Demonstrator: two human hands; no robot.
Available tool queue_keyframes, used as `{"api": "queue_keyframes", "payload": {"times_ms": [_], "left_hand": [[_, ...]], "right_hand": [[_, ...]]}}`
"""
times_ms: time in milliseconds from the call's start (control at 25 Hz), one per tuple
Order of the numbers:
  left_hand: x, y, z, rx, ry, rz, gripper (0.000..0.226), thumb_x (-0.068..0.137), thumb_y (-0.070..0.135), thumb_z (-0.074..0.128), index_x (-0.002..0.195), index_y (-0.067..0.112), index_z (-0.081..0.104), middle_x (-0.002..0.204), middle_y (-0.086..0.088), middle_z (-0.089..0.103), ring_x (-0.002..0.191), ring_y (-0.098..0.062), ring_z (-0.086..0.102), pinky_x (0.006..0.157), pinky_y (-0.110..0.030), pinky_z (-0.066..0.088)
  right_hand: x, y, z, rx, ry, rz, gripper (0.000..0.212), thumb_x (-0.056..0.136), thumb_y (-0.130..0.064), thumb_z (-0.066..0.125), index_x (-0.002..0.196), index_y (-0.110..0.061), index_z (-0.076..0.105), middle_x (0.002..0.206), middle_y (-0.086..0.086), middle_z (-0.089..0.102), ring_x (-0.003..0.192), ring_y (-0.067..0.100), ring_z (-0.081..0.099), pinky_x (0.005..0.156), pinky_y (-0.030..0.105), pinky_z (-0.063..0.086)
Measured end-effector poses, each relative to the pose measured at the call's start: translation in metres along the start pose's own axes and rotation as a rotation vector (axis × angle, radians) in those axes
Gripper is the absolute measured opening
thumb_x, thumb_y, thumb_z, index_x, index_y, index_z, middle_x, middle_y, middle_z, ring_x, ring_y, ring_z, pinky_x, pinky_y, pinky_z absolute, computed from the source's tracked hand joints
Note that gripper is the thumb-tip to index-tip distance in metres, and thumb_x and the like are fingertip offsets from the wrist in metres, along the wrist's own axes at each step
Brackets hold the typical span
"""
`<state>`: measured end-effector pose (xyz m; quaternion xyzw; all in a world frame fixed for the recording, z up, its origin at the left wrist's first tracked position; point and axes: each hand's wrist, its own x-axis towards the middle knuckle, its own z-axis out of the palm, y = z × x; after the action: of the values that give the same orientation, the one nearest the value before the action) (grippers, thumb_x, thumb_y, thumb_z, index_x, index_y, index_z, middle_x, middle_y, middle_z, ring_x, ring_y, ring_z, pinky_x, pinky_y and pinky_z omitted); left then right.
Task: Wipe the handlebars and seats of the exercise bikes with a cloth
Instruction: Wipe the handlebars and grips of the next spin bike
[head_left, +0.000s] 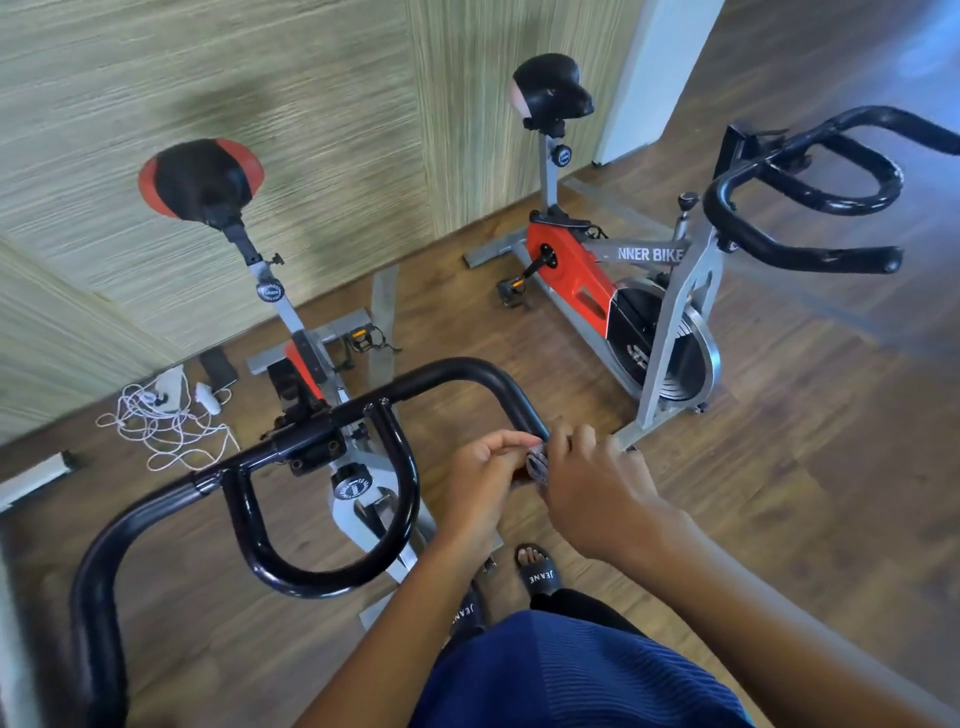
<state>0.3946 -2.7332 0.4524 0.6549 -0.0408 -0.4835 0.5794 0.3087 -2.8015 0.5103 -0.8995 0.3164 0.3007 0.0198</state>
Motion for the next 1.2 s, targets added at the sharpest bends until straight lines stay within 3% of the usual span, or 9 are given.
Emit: {"api": "queue_keyframes", "payload": {"times_ms": [120,280,360,480,600,760,880,1000,1200], "left_hand": [[-0.002,0.001,-0.012,0.086,0.086,0.107,0.024,0.096,-0.001,0.053,0.087,0.012,0.071,0.085,-0.006,0.076,0.078,-0.016,0.07,0.075,-0.028,0.058],[-0.02,0.004,-0.051,0.157,0.378,0.34,0.028,0.098,0.003,0.052,0.089,0.022,0.07,0.084,0.005,0.073,0.074,-0.008,0.066,0.068,-0.02,0.052],[-0.022,0.004,-0.074,0.218,0.574,0.377,0.023,0.098,0.007,0.053,0.092,0.024,0.069,0.085,0.008,0.072,0.079,-0.009,0.066,0.072,-0.024,0.051],[-0.009,0.0,-0.095,0.323,0.744,0.253,0.014,0.101,0.021,0.05,0.098,0.022,0.064,0.08,0.007,0.066,0.078,-0.02,0.062,0.079,-0.042,0.052],[-0.003,-0.005,-0.091,0.547,0.776,0.108,0.024,0.106,0.03,0.038,0.106,0.019,0.059,0.088,-0.001,0.064,0.092,-0.03,0.062,0.076,-0.039,0.044],[-0.005,-0.011,-0.072,0.849,0.726,0.035,0.034,0.108,0.033,0.027,0.116,0.013,0.053,0.107,-0.011,0.067,0.1,-0.037,0.062,0.074,-0.037,0.034],[-0.001,-0.011,-0.069,0.947,0.754,0.02,0.035,0.108,0.032,0.024,0.116,0.012,0.05,0.1,-0.013,0.07,0.093,-0.039,0.064,0.07,-0.038,0.036],[0.003,-0.012,-0.065,0.995,0.776,0.002,0.032,0.108,0.031,0.023,0.114,0.011,0.048,0.091,-0.013,0.07,0.086,-0.04,0.065,0.065,-0.038,0.036],[0.005,-0.01,-0.064,0.999,0.766,0.001,0.03,0.108,0.029,0.022,0.113,0.012,0.046,0.085,-0.012,0.067,0.081,-0.038,0.063,0.065,-0.039,0.035]], "right_hand": [[-0.004,0.016,-0.004,0.061,-0.072,-0.063,0.046,0.104,-0.042,0.04,0.136,-0.01,0.036,0.13,0.013,0.05,0.112,0.03,0.057,0.084,0.037,0.048],[0.024,0.046,-0.051,0.355,-0.261,-0.169,0.039,0.103,-0.042,0.045,0.131,-0.015,0.047,0.117,0.003,0.061,0.104,0.025,0.058,0.085,0.033,0.041],[0.051,0.037,-0.068,0.351,-0.107,-0.263,0.037,0.101,-0.045,0.048,0.13,-0.023,0.048,0.12,0.003,0.061,0.105,0.026,0.059,0.087,0.037,0.044],[0.094,-0.006,-0.067,0.345,0.172,-0.528,0.049,0.1,-0.048,0.047,0.144,-0.028,0.038,0.135,0.005,0.05,0.121,0.028,0.051,0.099,0.047,0.045],[0.134,-0.056,-0.052,0.087,0.379,-0.721,0.063,0.102,-0.043,0.043,0.157,-0.023,0.021,0.151,0.009,0.038,0.132,0.034,0.043,0.104,0.05,0.04],[0.164,-0.075,-0.039,-0.21,0.369,-0.845,0.074,0.095,-0.067,0.017,0.15,-0.024,0.041,0.144,0.012,0.05,0.118,0.039,0.053,0.088,0.052,0.047],[0.174,-0.052,-0.035,-0.265,0.413,-0.904,0.059,0.097,-0.054,0.026,0.14,-0.024,0.053,0.135,0.01,0.057,0.105,0.036,0.059,0.078,0.048,0.052],[0.191,-0.007,-0.028,-0.208,0.428,-0.922,0.053,0.098,-0.044,0.035,0.144,-0.022,0.048,0.135,0.009,0.055,0.1,0.037,0.059,0.077,0.049,0.054],[0.186,-0.022,-0.028,-0.08,0.445,-0.862,0.068,0.1,-0.058,0.024,0.149,-0.015,0.04,0.136,0.009,0.056,0.112,0.034,0.057,0.09,0.048,0.049]]}}
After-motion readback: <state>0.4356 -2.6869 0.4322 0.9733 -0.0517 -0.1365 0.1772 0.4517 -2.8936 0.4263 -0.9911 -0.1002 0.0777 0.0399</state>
